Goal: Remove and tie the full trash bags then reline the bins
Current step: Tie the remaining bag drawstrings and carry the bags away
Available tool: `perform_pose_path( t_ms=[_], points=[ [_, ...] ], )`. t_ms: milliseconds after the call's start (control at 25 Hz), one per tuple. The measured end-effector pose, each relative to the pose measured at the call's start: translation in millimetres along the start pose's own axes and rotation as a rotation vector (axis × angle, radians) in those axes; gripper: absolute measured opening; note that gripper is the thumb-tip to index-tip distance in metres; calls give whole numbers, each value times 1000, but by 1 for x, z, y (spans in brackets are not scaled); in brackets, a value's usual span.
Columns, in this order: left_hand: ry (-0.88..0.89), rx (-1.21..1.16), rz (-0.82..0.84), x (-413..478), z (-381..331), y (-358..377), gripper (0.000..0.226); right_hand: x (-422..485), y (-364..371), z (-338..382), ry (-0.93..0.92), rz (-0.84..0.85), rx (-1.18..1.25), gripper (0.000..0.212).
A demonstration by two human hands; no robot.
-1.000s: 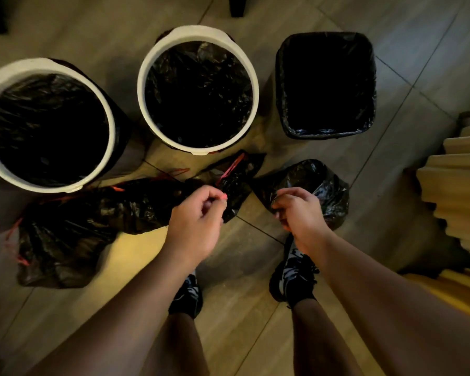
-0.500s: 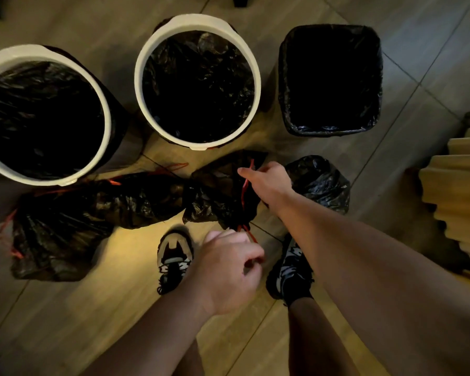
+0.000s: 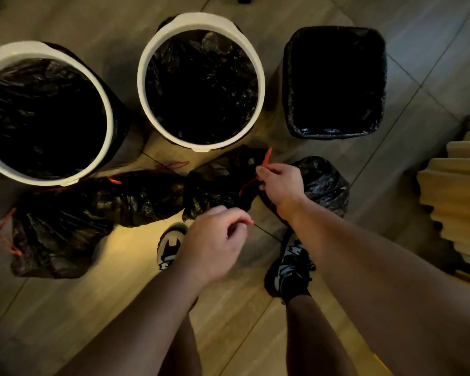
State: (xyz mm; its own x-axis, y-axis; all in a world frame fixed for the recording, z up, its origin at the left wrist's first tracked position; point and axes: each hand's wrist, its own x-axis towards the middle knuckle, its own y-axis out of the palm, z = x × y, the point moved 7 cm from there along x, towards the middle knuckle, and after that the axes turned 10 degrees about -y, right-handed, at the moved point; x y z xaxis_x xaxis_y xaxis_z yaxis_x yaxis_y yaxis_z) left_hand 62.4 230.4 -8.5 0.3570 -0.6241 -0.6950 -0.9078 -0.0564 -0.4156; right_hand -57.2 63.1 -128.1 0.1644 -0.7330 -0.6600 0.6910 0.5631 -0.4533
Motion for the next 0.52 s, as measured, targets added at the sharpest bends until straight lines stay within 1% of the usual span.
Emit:
perform_pose_path(
  t_ms=[40,120,200,320,400,480,520],
  points=[
    [-10,-4,-28,6,0,-6,19,-7,-7,1,14,-47,100,10],
    [-7,-11,-62,17,-5,-14,22,-20,-20,1,67,-94,335,13],
    [5,20,-76,26,-10,-18,25,-31,-27,4,96,-35,477,13],
    [19,148,-56,36,-14,-23,29,-50,-34,9,95,56,546,16],
    [35,220,-55,36,-17,-31,30,-67,-41,12,73,91,541,15],
    [71,298,-45,30,-26,-37,30,-86,-49,15,49,88,516,16],
    [97,338,-30,24,-31,-37,30,-96,-53,16,42,59,501,19]
  ],
)
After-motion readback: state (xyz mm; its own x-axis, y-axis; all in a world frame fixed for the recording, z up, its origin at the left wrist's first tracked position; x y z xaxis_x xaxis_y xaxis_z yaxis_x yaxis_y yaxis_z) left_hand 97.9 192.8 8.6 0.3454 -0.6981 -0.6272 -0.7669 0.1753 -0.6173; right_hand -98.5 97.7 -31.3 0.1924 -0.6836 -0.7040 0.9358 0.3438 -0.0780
